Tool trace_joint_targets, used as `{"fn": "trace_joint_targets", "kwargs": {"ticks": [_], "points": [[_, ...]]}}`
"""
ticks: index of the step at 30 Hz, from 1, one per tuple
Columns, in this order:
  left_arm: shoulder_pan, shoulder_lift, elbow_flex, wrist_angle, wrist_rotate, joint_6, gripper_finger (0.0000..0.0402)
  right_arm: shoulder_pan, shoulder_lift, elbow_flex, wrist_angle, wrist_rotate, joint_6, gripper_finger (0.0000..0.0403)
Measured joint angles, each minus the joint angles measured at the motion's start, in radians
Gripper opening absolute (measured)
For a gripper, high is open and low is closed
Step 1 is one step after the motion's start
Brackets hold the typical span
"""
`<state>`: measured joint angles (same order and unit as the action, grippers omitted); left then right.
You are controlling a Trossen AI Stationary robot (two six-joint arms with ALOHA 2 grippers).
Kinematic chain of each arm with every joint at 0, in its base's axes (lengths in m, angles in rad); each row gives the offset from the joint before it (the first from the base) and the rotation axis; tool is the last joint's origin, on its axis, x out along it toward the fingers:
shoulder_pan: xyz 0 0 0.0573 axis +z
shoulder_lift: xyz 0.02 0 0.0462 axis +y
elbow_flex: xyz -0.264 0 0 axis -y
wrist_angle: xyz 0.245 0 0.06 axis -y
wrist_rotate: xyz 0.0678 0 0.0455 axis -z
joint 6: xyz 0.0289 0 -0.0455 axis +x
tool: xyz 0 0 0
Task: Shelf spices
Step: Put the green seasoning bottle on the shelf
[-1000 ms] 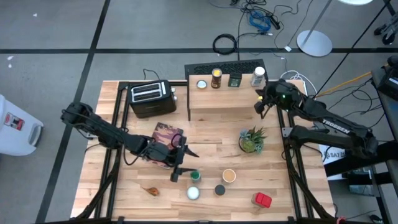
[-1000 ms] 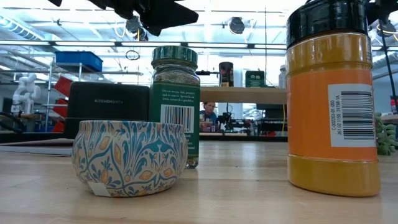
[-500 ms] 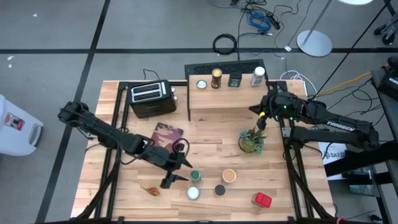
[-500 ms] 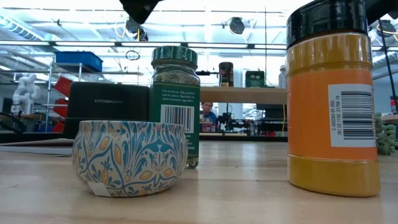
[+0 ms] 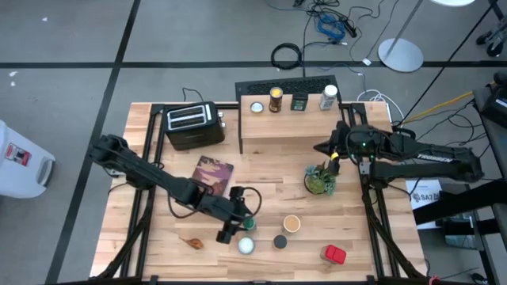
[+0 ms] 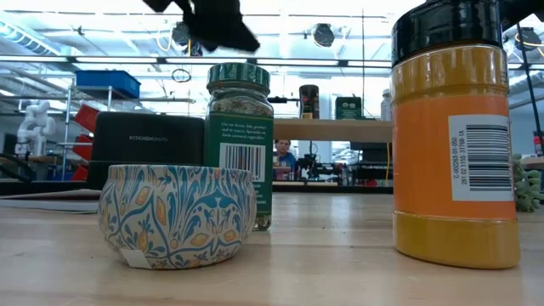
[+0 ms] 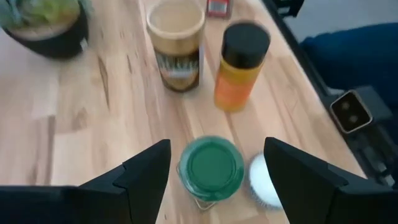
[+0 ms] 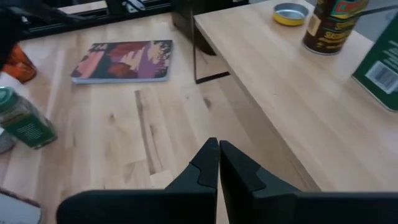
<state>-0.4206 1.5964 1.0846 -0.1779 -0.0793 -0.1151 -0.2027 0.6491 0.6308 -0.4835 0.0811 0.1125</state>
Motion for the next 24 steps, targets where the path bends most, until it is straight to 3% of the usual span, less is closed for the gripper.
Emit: {"fn": "trace_joint_targets", "kwargs": {"ticks": [6,14,19,24], "points": [[-0.002,0.014,0.000,0.016,0.005,-0.009,0.0278,0.035,0.000,0.000,0.000,0.031,0.007,0.0000],[-0.003,0.038,0.000,0.012,0.025,-0.055,0.0361,0.063,0.000,0.000,-0.006,0.059,0.023,0.0000],[-0.006,0.078,0.000,0.013,0.013,-0.041,0.0368,0.082,0.000,0.000,-0.005,0.081,0.030,0.0000],[-0.012,0.096,-0.001,0.020,-0.079,-0.009,0.0368,0.098,0.005,0.000,-0.004,0.084,0.040,0.0000]]}}
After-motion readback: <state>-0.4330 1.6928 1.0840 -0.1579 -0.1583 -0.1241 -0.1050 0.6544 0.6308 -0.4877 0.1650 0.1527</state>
